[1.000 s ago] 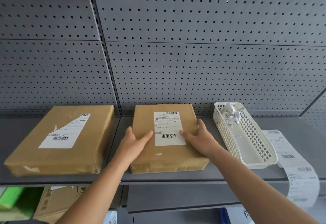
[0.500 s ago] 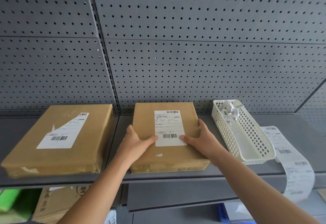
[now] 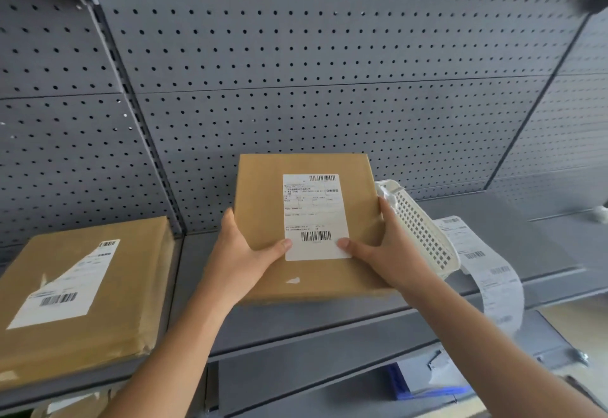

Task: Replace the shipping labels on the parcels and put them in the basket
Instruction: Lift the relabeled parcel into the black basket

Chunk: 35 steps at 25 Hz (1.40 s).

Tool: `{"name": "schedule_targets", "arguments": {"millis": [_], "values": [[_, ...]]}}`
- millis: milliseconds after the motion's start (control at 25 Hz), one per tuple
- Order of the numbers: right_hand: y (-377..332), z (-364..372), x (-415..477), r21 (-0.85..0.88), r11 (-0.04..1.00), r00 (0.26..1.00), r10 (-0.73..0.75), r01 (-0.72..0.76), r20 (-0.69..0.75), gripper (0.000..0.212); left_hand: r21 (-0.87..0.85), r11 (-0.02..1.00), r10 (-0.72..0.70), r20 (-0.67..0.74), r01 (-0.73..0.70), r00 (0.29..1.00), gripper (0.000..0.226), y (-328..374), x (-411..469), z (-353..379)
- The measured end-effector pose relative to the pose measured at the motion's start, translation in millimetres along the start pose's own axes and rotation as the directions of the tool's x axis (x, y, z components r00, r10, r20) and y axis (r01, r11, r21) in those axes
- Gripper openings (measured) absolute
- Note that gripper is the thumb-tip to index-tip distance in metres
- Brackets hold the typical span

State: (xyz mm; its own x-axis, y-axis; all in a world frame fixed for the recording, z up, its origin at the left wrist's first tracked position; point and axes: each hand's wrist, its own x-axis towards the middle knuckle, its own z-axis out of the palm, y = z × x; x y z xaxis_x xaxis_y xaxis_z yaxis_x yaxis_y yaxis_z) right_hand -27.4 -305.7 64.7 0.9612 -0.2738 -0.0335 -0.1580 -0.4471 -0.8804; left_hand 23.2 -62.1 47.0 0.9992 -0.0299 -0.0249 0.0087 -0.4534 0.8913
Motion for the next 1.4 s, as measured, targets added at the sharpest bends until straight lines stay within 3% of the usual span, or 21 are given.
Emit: {"name": "schedule_targets", "arguments": {"millis": [200,360,520,760,1000,1400], "values": [[-1.5,-42.0,-13.1,-0.028,1.0,0.989,-0.01,0.005,-0.146,0.111,-0.076,0.991,0.116,0.072,-0.111,0.991,0.103,37.7,4.5,25.8],[7.7,-79.6,-30.4,-0.003,1.0,0.966,0.021,-0.023,-0.259,0.111,-0.082,0.981,0.187,0.159,-0.175,0.969,0.123,64.4,4.8,57.6],[27.1,-125.9,-53.1,0.029,0.997,0.929,0.084,-0.078,-0.36,0.111,-0.088,0.969,0.244,0.255,-0.229,0.936,0.128,96.8,-0.9,103.2],[77.6,-208.9,-99.0,0.08,0.988,0.856,0.152,-0.129,-0.494,0.107,-0.122,0.939,0.343,0.391,-0.321,0.854,0.102,146.3,-33.4,200.2],[140.9,-293.8,-142.2,0.149,0.973,0.767,0.231,-0.177,-0.599,0.107,-0.147,0.924,0.376,0.504,-0.352,0.777,0.115,186.0,-71.8,308.5],[240.3,-381.4,-202.7,0.202,0.946,0.631,0.32,-0.254,-0.707,0.107,-0.178,0.926,0.357,0.698,-0.332,0.62,0.107,216.5,-128.8,465.3]]}}
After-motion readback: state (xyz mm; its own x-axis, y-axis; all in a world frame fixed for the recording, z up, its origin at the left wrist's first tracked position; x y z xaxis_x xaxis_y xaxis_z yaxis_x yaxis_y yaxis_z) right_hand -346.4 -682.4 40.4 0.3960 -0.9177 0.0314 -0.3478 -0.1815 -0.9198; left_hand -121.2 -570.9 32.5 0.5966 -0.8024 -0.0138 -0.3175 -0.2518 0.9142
